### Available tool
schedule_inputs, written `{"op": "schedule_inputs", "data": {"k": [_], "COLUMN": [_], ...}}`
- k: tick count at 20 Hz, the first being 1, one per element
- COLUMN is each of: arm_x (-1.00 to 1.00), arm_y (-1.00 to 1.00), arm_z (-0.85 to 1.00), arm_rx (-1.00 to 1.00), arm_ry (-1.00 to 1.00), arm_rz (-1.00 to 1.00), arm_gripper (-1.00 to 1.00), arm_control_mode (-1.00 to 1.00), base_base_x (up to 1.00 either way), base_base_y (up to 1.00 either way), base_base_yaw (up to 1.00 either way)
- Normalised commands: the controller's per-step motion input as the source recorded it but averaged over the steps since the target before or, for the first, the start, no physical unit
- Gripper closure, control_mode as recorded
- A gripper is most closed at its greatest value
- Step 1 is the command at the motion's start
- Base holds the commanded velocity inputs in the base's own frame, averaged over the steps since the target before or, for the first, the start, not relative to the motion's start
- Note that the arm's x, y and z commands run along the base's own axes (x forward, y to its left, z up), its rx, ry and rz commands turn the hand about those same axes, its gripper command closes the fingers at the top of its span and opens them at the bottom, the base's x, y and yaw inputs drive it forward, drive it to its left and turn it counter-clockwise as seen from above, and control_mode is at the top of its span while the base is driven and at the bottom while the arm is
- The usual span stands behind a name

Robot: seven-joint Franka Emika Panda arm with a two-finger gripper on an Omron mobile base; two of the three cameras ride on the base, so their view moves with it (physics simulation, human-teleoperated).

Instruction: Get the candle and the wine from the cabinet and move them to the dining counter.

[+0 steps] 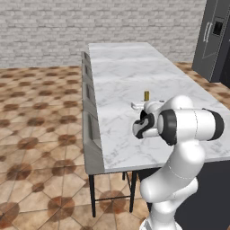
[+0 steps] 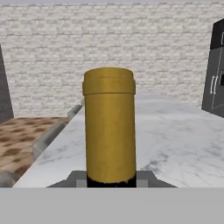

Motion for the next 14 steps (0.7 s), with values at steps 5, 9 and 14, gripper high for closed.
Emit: {"op": "schedule_inputs", "data": {"k": [5,9,14], "arm_x": [0.26,0.27,0.27], "arm_y": [0.00,0.00,0.00], "arm_z": [-0.06,-0.02,-0.06], "arm_rx": [0.00,0.00,0.00], "arm_ry": [-0.14,-0.17,-0.19], "arm_rz": [0.00,0.00,0.00], "arm_gripper": [1.00,1.00,1.00], "arm_control_mode": [-1.00,-1.00,-1.00], "base_base_x": [0.00,0.00,0.00], "base_base_y": [0.00,0.00,0.00], "base_base_yaw": [0.00,0.00,0.00]}}
